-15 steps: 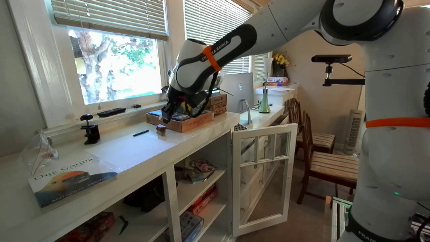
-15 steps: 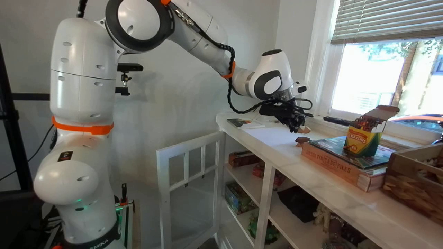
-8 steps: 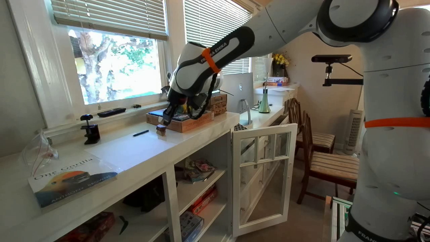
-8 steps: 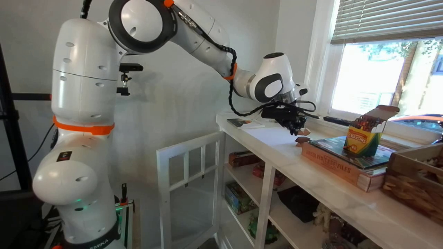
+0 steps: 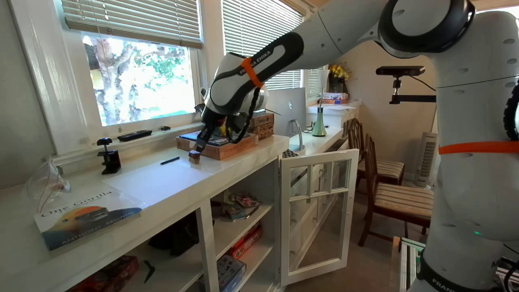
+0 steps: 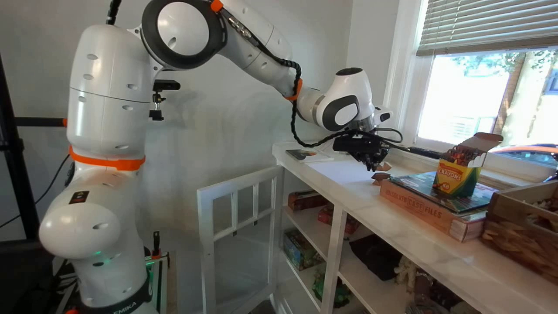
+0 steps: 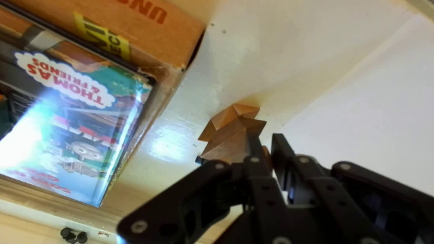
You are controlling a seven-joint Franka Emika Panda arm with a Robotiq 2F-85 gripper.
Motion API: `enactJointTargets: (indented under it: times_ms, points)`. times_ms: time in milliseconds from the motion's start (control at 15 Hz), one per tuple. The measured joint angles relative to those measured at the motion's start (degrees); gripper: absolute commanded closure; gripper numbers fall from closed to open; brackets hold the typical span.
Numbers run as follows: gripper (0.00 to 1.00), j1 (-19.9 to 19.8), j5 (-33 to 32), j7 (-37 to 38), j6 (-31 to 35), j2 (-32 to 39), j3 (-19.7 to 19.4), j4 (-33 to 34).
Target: Put the light brown block on the other blocks
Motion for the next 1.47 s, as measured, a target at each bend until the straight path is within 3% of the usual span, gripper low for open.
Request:
enactJointTargets:
  times_ms: [1467]
  points:
    - [0.97,-1.3,0.1,-2.6,0.0,2.0,0.9,1.8]
